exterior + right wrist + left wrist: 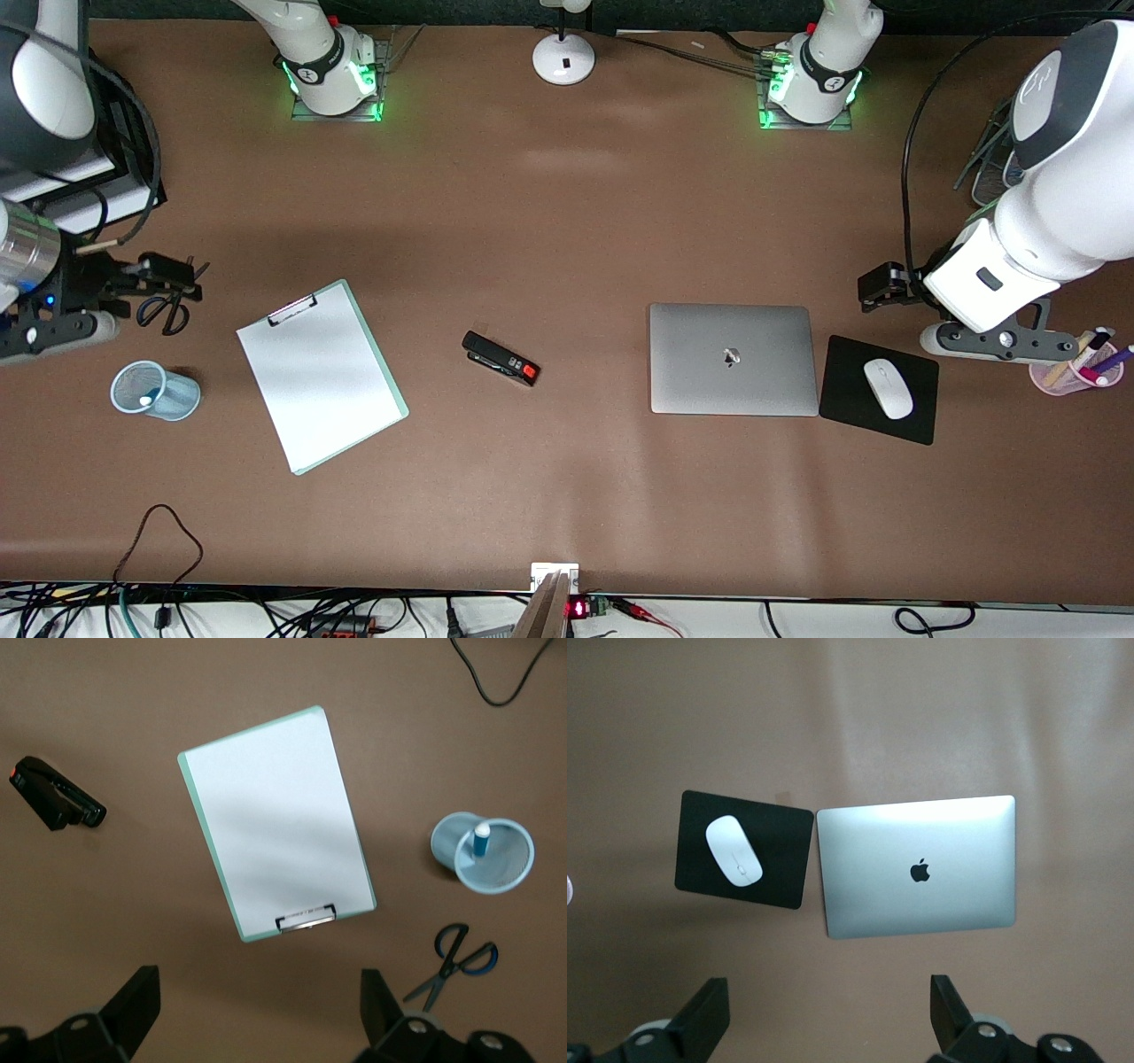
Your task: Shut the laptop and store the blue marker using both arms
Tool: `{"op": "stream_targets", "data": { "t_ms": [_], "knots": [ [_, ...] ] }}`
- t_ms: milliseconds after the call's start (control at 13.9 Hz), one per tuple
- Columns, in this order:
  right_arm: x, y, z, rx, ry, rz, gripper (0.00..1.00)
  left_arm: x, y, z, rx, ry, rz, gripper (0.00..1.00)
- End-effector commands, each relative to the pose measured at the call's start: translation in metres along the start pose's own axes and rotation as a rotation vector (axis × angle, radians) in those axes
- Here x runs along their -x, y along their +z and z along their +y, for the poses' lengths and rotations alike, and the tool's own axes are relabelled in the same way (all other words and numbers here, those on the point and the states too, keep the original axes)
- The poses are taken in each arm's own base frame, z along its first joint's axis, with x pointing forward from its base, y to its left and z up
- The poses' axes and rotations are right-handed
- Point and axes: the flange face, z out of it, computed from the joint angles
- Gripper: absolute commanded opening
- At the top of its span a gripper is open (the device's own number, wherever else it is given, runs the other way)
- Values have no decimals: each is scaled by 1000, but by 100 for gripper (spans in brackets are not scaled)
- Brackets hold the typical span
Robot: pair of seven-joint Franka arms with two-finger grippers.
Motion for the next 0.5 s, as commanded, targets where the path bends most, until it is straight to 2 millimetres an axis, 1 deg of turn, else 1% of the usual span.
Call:
{"op": "stream_targets", "data": {
  "t_ms": [0, 72, 144, 215, 287, 359, 431],
  "knots": [
    [29, -17, -3, 51, 12, 3, 100, 3, -7, -12, -3, 16, -10, 100],
    [36, -22, -4, 54, 23, 7, 100, 12, -16, -21, -23, 29, 0, 100],
    [43, -27, -5, 54, 35, 12, 100, 25, -11, -29, -38, 58, -19, 100],
    [49, -28, -5, 53, 37, 14, 100, 37, -15, -49, -27, 54, 18, 100],
    [51, -33, -6, 56, 35, 21, 100, 50, -10, -62, 6, 32, 21, 100],
    [54, -39, -8, 62, 32, 29, 100, 66, -5, -68, 30, 16, 20, 100],
    [58, -46, -10, 69, 28, 42, 100, 76, -7, -68, 17, 11, 54, 100]
  ]
}}
